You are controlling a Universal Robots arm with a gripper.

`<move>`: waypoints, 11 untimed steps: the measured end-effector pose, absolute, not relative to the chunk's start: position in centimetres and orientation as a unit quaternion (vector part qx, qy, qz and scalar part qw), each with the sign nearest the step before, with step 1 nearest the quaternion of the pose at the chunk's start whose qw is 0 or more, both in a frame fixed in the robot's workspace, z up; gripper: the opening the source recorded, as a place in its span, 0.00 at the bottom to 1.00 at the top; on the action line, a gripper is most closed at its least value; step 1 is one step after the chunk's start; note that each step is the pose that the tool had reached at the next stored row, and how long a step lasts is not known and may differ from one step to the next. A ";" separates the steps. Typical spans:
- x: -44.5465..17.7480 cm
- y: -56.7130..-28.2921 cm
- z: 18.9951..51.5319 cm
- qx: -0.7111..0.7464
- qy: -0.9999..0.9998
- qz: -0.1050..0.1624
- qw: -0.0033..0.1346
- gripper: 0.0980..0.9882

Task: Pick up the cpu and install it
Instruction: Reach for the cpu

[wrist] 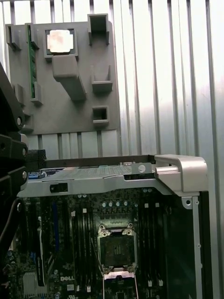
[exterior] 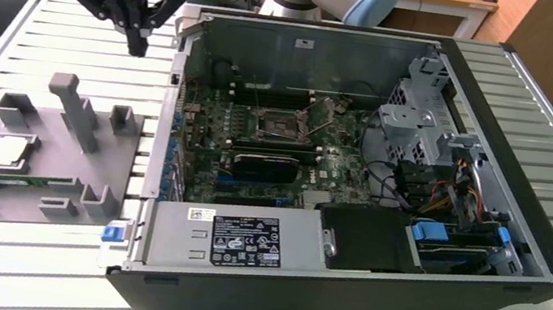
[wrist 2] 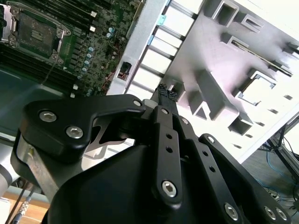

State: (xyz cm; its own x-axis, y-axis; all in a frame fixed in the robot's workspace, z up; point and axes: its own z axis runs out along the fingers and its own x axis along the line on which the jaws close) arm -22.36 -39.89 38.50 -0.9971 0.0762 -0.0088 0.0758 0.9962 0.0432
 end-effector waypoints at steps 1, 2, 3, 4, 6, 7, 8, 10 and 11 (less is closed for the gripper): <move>-22.4 -39.9 38.5 0.038 0.999 0.021 0.005 0.01; -22.4 -39.9 38.5 0.038 0.999 0.021 0.005 0.01; -22.4 -39.9 38.5 0.038 0.999 0.021 0.005 0.01; -22.4 -39.9 38.5 0.038 0.999 0.021 0.005 0.01; -22.5 -39.9 38.5 0.038 0.999 0.021 0.005 0.01; -22.5 -39.9 38.5 0.038 0.999 0.021 0.005 0.01; -22.5 -39.9 38.5 0.038 0.999 0.021 0.005 0.01; -22.6 -39.9 38.4 0.038 0.999 0.021 0.005 0.01; -22.6 -39.9 38.4 0.038 0.999 0.021 0.004 0.01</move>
